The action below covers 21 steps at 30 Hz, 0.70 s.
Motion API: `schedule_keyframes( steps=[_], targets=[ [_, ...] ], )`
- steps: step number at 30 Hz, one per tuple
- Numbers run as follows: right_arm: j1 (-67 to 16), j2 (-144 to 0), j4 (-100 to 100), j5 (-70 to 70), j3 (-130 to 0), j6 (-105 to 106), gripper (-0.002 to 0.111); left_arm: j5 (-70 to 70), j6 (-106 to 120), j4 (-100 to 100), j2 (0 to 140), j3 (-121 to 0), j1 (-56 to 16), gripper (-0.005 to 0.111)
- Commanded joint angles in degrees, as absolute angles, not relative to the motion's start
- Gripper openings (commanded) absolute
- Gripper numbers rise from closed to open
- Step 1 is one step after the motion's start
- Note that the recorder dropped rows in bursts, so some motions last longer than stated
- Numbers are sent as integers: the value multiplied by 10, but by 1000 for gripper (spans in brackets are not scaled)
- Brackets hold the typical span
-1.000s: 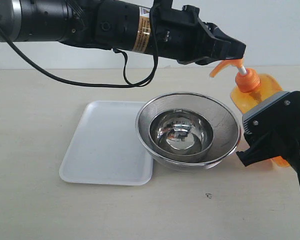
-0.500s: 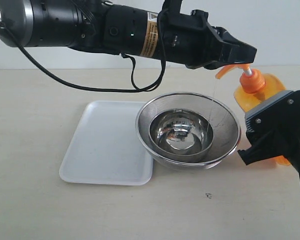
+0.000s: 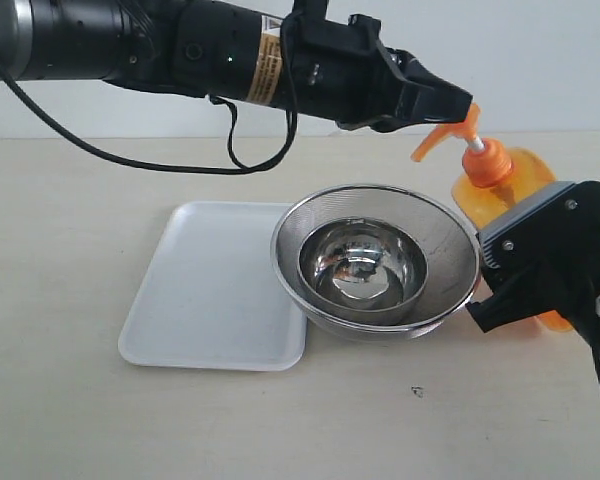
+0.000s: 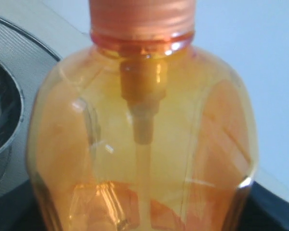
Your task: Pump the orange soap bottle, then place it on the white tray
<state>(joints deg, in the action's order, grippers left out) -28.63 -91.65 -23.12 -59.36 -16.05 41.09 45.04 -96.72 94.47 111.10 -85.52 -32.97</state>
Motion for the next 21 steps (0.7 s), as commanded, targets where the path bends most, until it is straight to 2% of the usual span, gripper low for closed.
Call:
schedule_keyframes(
  steps=[1, 21],
  targets=[
    [-292, -910, -212, -631, -168, 393, 0, 453, -977, 971, 1111, -847, -319, 5],
    [-292, -910, -214, -631, -168, 390, 0, 451, -979, 953, 1065, -847, -318, 5]
  ],
)
